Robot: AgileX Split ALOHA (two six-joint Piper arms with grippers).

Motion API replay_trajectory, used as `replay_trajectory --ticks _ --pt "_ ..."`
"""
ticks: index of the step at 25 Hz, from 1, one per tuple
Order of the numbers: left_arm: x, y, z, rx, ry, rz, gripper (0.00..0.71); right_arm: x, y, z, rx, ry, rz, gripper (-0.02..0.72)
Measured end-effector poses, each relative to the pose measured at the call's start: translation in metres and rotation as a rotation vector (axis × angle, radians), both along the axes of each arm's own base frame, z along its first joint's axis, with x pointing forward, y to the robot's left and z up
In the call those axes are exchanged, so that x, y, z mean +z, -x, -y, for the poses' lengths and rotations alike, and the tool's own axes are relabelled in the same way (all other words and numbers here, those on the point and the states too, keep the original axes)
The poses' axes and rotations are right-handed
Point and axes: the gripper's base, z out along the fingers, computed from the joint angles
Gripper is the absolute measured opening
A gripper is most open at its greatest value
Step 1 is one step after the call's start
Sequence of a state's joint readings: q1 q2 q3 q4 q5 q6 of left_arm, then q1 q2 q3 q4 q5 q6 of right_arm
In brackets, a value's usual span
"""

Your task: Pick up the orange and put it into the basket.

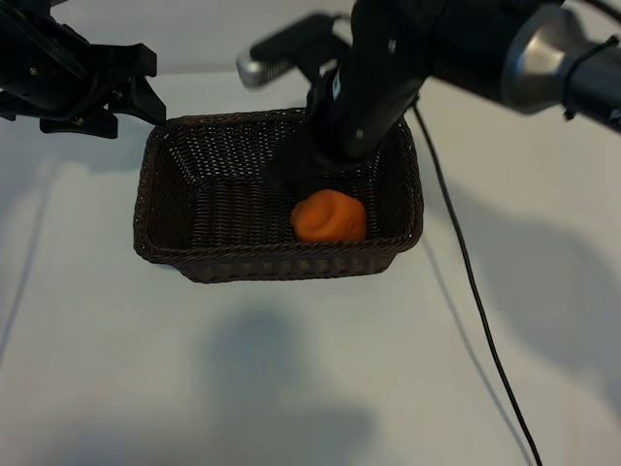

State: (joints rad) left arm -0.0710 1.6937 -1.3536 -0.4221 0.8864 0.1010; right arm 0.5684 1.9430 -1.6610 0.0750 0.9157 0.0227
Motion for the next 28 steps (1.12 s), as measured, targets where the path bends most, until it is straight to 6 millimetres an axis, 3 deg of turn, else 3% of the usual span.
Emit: replay_trajectory --ticks 6,14,24,28 --pt "0.0 0.0 0.0 0.0 0.0 -0.001 0.589 0.038 -0.001 0.008 -0.021 0.056 0.053 0.595" --pt "0.0 0.001 0.002 0.001 0.021 -0.012 0.589 0.042 -0.003 0.016 -0.063 0.085 0.036 0.595" --pt "0.0 0.002 0.002 -0.003 0.022 -0.021 0.589 0.038 -0.028 0.086 -0.216 0.126 -0.066 0.595" --pt "0.0 0.002 0.002 -0.003 0.022 -0.021 0.589 0.038 -0.032 0.099 -0.238 0.112 -0.088 0.595"
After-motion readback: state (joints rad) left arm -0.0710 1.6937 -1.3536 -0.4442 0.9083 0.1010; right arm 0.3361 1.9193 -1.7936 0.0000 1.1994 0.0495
